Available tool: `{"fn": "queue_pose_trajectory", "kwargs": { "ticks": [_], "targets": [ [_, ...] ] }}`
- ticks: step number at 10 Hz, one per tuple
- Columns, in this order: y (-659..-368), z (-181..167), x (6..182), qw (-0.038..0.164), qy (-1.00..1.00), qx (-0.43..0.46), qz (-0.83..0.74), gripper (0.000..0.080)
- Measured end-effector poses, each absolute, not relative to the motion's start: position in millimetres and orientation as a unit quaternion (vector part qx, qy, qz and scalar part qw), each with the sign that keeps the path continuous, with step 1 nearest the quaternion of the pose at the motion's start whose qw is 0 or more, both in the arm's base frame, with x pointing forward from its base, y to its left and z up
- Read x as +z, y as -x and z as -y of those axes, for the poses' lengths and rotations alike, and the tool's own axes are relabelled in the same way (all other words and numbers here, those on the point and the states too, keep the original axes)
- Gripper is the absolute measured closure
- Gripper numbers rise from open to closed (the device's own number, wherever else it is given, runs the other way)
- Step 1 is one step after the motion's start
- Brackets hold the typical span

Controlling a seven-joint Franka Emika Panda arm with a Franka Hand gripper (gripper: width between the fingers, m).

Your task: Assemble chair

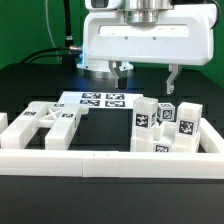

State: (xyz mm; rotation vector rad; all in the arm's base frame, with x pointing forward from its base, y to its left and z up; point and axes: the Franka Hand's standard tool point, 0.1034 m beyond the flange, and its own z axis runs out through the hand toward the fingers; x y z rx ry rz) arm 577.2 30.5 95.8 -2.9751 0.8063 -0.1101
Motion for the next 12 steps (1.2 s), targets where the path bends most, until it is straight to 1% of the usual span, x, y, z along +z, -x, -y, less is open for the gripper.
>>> {"fn": "queue_pose_trajectory", "kwargs": {
  "ticks": [1,3,5,7,10,12],
  "targets": [
    [-574,-33,91.7,0.028,0.964,-0.047,-0.259,0.0150],
    [-555,-43,69.9,0.021,0.966,-0.054,-0.253,0.0150],
    [-549,-51,48.6,0.014,0.968,-0.069,-0.240,0.0150],
    [-548,-50,34.5,0.007,0.969,-0.073,-0.237,0.0150],
    [-547,-47,28.7,0.004,0.970,-0.074,-0.233,0.0150],
    [-545,-51,19.7,0.000,0.971,-0.079,-0.228,0.0150]
  ]
}}
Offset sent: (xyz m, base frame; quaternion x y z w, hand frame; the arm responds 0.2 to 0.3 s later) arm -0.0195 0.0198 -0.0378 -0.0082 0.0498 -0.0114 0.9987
